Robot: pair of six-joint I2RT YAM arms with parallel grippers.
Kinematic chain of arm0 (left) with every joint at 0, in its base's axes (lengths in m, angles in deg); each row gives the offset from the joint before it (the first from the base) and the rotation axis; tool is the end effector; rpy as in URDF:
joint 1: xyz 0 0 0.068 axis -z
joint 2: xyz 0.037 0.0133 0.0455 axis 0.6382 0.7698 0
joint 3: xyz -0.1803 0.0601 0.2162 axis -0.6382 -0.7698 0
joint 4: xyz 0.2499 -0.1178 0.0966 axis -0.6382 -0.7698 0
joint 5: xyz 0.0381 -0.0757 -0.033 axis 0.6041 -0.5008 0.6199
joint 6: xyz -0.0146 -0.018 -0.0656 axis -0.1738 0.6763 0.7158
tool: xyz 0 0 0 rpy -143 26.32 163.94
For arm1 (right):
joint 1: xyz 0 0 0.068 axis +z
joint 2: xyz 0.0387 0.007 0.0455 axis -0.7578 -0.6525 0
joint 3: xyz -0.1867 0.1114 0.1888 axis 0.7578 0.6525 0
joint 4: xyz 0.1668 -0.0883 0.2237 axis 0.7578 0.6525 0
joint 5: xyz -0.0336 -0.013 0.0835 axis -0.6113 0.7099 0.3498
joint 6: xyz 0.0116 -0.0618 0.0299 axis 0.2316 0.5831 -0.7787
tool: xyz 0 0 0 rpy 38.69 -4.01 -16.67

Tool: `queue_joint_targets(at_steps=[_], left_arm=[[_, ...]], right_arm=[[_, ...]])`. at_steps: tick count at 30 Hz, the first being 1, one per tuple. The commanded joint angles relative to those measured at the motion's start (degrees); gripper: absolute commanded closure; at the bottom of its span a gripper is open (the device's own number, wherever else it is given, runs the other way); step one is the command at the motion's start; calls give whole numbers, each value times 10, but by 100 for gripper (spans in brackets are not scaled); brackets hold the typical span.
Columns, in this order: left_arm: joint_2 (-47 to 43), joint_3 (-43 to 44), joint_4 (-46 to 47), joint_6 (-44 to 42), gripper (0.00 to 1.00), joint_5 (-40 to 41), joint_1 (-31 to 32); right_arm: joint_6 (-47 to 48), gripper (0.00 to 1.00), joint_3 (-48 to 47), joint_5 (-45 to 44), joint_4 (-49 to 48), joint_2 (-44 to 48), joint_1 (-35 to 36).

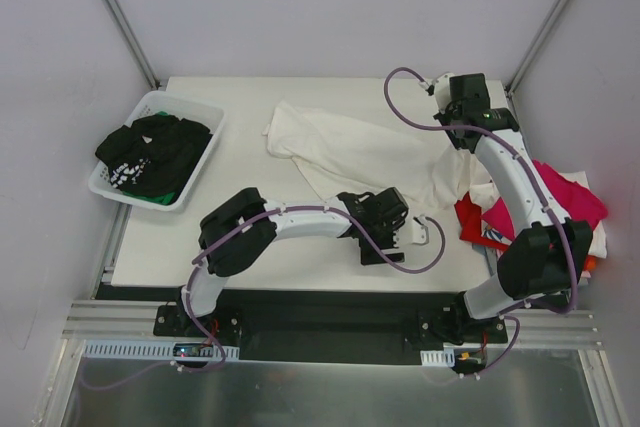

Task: Fold and stack the t-shirts
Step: Flatten out the tshirt

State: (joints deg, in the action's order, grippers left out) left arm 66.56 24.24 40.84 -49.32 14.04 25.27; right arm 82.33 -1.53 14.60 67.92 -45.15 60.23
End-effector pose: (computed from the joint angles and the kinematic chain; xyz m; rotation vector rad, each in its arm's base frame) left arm 0.1979 -0.4468 0.1495 1.8716 1.7310 -0.4950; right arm 0.3812 0.0548 0.3483 -0.8861 2.1712 -0.6596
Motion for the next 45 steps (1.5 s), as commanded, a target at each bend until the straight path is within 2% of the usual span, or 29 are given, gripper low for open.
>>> queue_joint_targets(at_steps=[1,9,18,20,23,26,27,33,37,45], left_arm=[[24,7,-4,0,23,13,6],[13,-32,-4,-7,30,7,5],[7,-74,-4,-14,52,7,-1],[4,-81,-4,-15,60,8,-5],[0,-94,-4,-18,65,15,-12],[-2,-105,-4,-20,83,19,-23],[-2,-110,-4,-19,100,22,-23],[-36,-131,-3,-20,100,39,-44],[-129,-145,2,-14,100,54,-69],[-338,-149,57,-56,100,158,-132]], right_arm=[[-5,99,-11,8,5,33,-2],[-2,99,-4,7,8,49,-2],[1,99,-3,6,12,60,-3],[5,99,-3,3,13,62,-2],[7,99,-4,-2,12,64,-2],[9,99,-8,-4,11,67,-2],[10,99,-8,-5,12,69,-2],[14,99,-7,-9,11,73,-4],[9,99,4,-9,7,87,-6],[-13,99,27,10,8,136,-7]])
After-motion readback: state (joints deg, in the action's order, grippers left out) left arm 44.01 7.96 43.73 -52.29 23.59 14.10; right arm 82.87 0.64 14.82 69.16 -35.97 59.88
